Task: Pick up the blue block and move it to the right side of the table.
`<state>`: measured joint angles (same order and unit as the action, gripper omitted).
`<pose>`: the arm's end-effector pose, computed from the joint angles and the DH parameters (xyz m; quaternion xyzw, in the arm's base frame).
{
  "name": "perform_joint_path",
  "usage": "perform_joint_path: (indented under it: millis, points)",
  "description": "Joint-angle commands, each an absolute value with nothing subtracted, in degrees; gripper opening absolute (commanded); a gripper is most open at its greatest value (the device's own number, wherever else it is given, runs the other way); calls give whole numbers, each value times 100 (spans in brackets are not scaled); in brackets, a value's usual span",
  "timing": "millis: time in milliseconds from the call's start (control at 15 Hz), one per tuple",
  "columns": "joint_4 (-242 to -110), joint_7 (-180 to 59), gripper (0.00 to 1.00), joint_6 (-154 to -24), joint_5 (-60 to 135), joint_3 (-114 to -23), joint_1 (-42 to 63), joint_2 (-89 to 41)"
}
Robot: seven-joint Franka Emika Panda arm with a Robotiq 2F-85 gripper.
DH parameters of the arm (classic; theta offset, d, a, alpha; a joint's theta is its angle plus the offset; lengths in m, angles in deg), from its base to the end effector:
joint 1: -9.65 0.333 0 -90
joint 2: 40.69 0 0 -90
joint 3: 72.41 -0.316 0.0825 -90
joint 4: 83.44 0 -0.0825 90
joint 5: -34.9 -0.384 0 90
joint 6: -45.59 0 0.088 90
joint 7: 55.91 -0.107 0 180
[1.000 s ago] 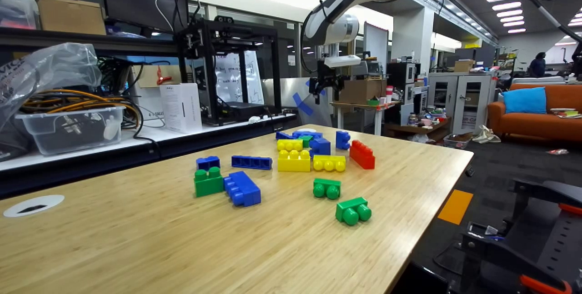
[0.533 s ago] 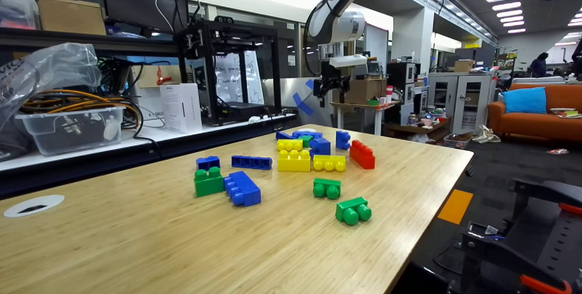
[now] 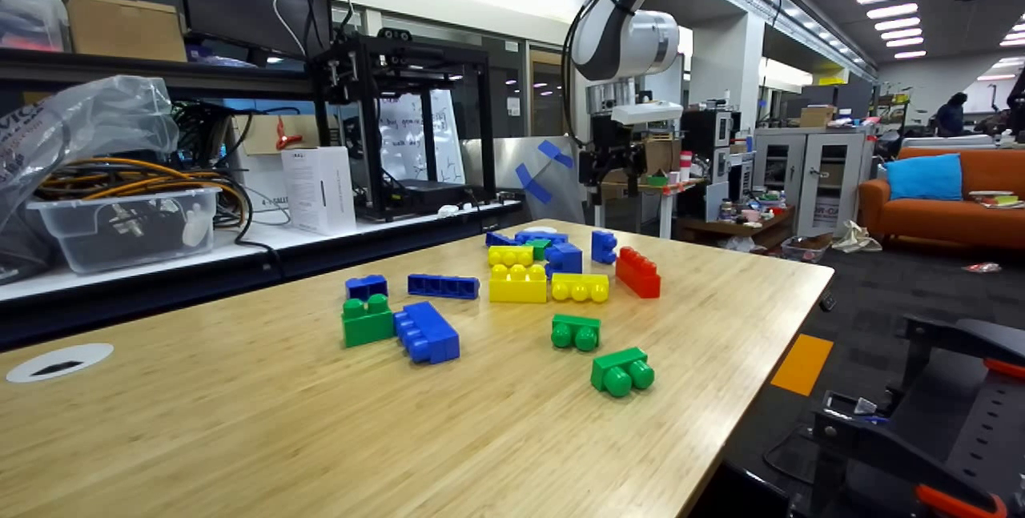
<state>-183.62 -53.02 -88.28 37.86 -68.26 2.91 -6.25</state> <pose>0.6534 -0.1223 0.2288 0.9982 -0.0455 -0.0107 0.0380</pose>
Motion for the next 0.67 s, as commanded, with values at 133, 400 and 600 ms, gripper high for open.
perform_joint_path:
  millis: [133,400,600]
  points:
    - [-19441,-5138,100,-9125,3798,-6882,334,-1259]
    - [-19267,-5232,100,-8957,3775,-6863,360,-1147]
    - [-19284,-5224,100,-8961,3775,-6863,360,-1162]
